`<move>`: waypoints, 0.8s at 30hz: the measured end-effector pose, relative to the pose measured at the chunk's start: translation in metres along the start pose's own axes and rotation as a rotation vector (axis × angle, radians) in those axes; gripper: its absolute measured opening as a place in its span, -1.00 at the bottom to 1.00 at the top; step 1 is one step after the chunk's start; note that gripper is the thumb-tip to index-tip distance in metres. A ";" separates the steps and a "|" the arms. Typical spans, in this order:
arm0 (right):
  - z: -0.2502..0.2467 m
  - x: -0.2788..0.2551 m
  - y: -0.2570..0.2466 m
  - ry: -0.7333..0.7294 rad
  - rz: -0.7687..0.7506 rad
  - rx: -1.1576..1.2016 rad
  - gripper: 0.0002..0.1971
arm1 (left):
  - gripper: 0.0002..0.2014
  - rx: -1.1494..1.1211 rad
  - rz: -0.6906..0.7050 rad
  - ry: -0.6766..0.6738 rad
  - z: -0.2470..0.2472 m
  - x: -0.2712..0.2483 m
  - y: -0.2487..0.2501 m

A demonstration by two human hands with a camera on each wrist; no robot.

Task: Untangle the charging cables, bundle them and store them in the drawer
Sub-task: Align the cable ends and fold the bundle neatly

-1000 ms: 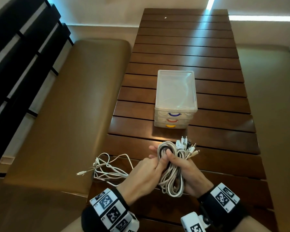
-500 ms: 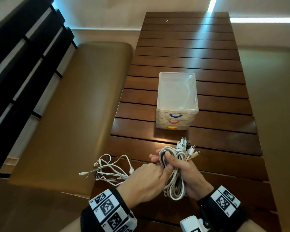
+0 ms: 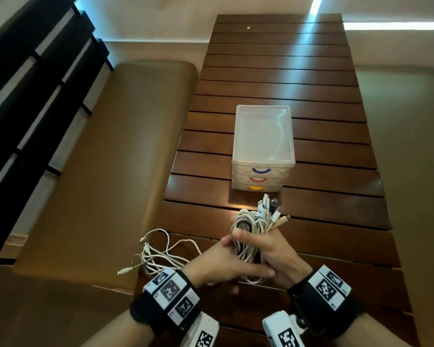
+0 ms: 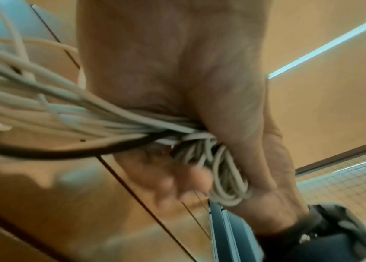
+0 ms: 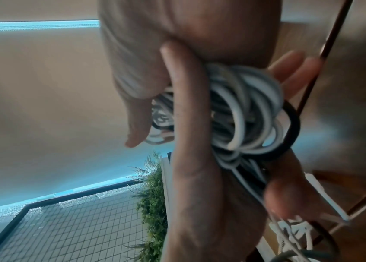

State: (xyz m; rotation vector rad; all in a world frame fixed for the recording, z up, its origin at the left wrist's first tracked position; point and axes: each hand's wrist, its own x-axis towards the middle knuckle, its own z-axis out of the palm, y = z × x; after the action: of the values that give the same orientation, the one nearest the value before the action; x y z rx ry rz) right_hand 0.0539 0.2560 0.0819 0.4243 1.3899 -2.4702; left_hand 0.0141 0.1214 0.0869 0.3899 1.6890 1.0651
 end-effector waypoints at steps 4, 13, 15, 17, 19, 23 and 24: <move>0.001 0.000 -0.003 0.008 -0.019 -0.048 -0.66 | -0.72 -0.045 0.020 -0.037 0.001 0.004 0.000; 0.018 0.006 -0.004 -0.029 -0.037 0.087 -0.76 | -0.83 -0.381 0.116 0.042 0.009 -0.004 -0.016; 0.021 0.005 -0.005 -0.020 -0.022 0.100 -0.73 | -0.80 -0.439 0.137 0.023 0.011 -0.006 -0.017; 0.023 0.004 -0.006 -0.018 -0.009 0.112 -0.74 | -0.67 -0.515 0.172 0.037 0.015 -0.006 -0.019; 0.023 0.004 -0.007 0.010 0.003 0.091 -0.76 | -0.61 -0.534 0.196 0.072 0.019 -0.004 -0.024; 0.024 0.001 -0.005 0.054 -0.001 0.110 -0.82 | -0.70 -0.535 0.236 0.163 0.028 -0.003 -0.028; 0.023 0.000 -0.004 0.053 -0.012 0.125 -0.83 | -0.73 -0.525 0.257 0.178 0.029 -0.003 -0.028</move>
State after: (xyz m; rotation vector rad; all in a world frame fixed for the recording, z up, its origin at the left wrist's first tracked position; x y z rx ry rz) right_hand 0.0491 0.2380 0.0969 0.5130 1.2651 -2.5828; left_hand 0.0484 0.1169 0.0648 0.1750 1.4601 1.7199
